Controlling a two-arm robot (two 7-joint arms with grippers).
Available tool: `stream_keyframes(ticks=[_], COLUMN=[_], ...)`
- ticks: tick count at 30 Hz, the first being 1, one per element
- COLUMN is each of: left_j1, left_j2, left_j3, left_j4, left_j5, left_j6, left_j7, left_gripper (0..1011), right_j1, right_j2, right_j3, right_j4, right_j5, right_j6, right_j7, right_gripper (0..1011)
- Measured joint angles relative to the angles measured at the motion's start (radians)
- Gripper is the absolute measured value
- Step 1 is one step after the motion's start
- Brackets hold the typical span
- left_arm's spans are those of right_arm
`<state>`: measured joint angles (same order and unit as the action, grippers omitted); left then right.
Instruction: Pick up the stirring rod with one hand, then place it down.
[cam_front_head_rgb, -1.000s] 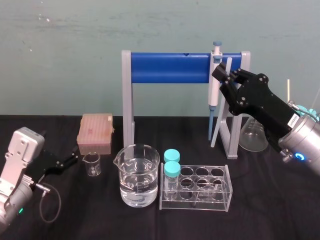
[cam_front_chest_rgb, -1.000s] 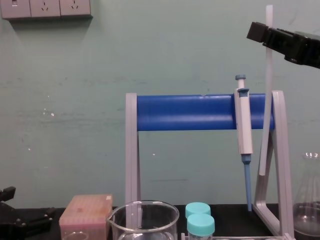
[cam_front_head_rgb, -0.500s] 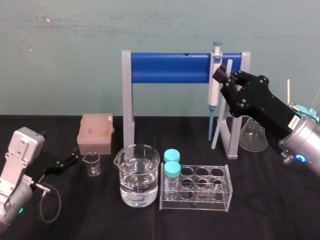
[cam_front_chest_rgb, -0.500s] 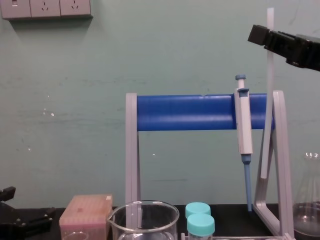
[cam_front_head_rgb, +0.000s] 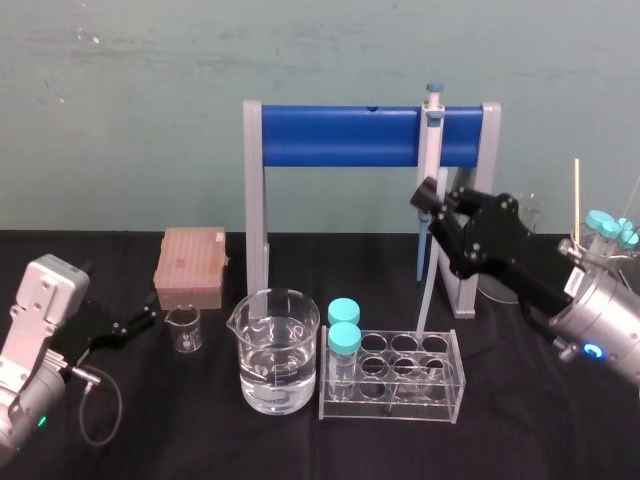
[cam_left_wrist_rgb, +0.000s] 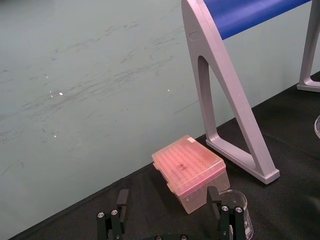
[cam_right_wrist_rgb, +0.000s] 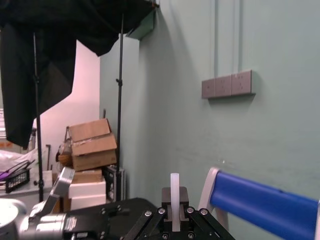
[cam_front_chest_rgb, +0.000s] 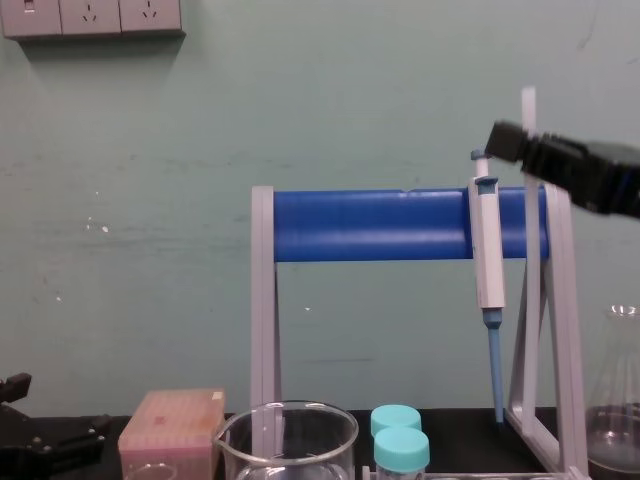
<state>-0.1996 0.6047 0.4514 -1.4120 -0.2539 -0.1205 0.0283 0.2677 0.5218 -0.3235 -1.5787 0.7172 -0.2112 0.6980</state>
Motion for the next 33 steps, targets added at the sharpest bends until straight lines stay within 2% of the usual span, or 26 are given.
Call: stream_keyframes(ticks=[6,17,26,33], left_j1=[0.000,0.000,0.000,0.000], left_j2=[0.000,0.000,0.000,0.000], left_j3=[0.000,0.000,0.000,0.000], left_j4=[0.000,0.000,0.000,0.000], left_j5=[0.000,0.000,0.000,0.000], left_j6=[0.000,0.000,0.000,0.000], left_j7=[0.000,0.000,0.000,0.000], left_gripper=[1000,1000,1000,1000], right_j1=[-0.007,0.023,0.064,0.079], right_j2=[-0.001,-0.044,-0.077,-0.086], right_j3=[-0.019,-0.040,-0.065,-0.080], right_j4=[0.037,0.156,0.238,0.278], right_j5=[-0.001,-0.004,-0.030,-0.059], right_j6=[-0.011,-0.045,-0.061,-0.071], right_j7=[0.013,0.041,0.063,0.070], right_gripper=[72,72,72,72])
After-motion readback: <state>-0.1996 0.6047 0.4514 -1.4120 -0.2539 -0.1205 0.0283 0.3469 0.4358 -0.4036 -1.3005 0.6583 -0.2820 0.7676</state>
